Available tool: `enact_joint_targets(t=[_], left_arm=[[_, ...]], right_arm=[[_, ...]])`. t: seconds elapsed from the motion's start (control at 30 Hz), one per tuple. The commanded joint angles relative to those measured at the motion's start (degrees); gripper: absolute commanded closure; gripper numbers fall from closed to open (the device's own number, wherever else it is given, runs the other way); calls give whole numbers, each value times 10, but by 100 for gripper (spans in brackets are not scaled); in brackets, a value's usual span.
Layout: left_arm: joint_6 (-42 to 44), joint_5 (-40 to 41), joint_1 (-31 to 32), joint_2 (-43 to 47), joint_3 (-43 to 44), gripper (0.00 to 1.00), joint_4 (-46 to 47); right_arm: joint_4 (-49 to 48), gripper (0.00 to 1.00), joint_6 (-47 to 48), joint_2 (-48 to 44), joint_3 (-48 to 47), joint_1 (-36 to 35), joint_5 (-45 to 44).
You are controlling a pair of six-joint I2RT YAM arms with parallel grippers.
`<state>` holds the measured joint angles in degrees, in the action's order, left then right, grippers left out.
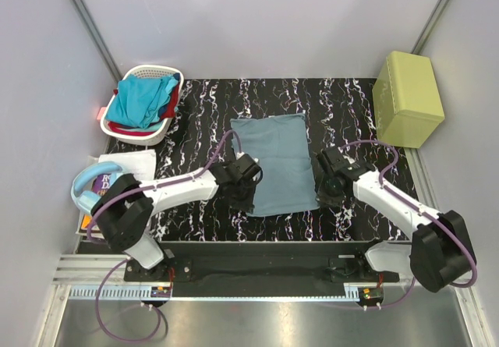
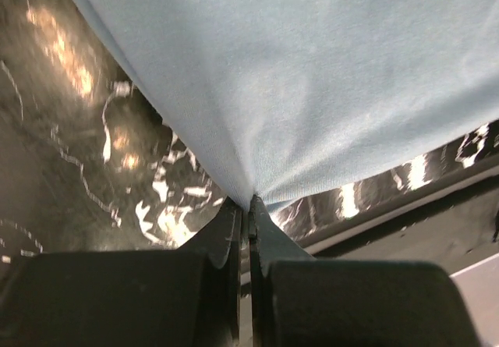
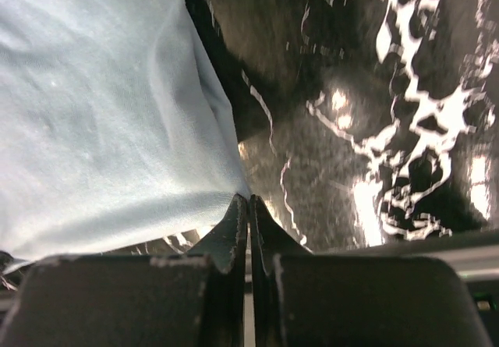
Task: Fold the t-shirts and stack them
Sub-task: Grab one side of the 2/3 rectangular tshirt with both arms, then fold the long partially folded tshirt into a neat square
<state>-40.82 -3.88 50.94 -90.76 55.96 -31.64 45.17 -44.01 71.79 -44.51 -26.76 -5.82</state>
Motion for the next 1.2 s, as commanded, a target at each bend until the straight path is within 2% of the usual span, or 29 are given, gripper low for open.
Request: enact_joint_targets(t=[0.0,0.17,0.27,0.5,0.67,0.87,1.17], left_arm=[[-1,7,0,41,-5,100,-54],[6,71,-4,67,60,100,-107],[21,91,-27,65,118,100,-128],[71,102,-133,24,220,100,-141],[105,107,-185,-42,308,100,-149],[129,115,-196,-142,418,100,-165],[136,106,-225,-243,555,100,-178]], right_arm=[[53,100,-26,-25,-2,-20,-35],[64,100,-21,-31,-78,-24,-74],[64,100,7,9,-148,-23,-100],[62,100,53,151,-313,-17,-160],[55,100,72,231,-418,6,-167],[50,100,87,323,-512,36,-183],[61,100,114,425,-652,73,-181]])
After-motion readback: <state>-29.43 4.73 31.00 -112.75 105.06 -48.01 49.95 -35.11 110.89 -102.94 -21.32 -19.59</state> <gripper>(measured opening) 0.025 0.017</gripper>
